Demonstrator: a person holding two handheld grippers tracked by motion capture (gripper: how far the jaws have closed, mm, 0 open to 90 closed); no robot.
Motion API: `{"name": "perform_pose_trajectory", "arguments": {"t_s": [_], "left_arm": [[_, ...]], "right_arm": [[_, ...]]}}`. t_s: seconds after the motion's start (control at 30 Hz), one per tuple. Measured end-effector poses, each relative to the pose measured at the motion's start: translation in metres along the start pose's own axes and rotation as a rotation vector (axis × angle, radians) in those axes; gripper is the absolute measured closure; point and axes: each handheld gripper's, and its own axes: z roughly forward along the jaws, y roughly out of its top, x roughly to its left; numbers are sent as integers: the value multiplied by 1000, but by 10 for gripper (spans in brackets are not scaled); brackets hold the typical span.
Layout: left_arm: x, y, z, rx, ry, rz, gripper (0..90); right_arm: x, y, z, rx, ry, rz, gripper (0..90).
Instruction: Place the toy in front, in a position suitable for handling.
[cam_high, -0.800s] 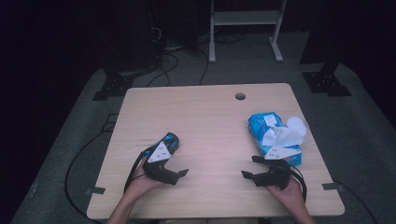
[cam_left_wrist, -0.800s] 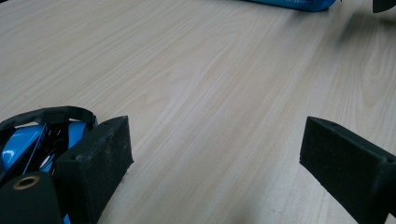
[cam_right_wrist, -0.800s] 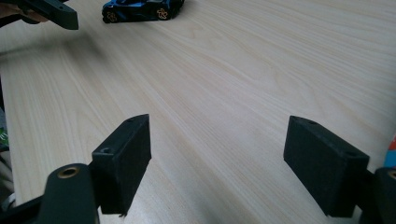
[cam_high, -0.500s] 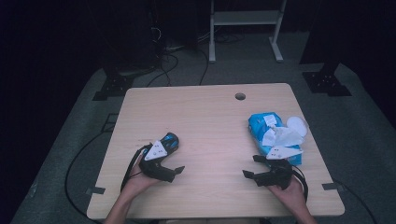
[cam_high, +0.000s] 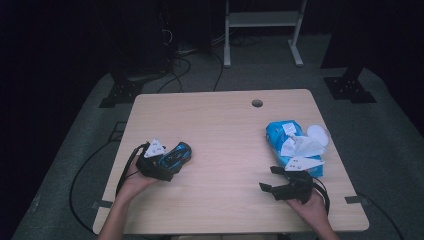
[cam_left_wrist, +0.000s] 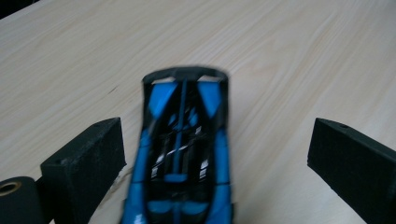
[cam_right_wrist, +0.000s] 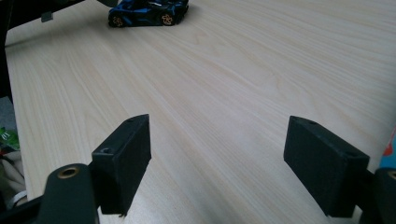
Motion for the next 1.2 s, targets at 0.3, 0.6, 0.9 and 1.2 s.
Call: {"name": "perform_pose_trajectory", "arguments": {"t_s": [0.3, 0.6, 0.9, 1.2], "left_arm": [[18, -11, 17, 85, -21, -57, 69], [24, -16, 31, 116, -49, -88, 118], [23, -5, 38, 183, -86, -59, 256], [22, -4, 37, 187, -83, -44, 259]], "right_arm": [[2, 1, 2, 9, 9, -6, 221], [3, 2, 5, 20, 20, -14, 224], [5, 2, 7, 29, 26, -17, 225], [2, 3, 1, 2, 18, -9, 226]]}}
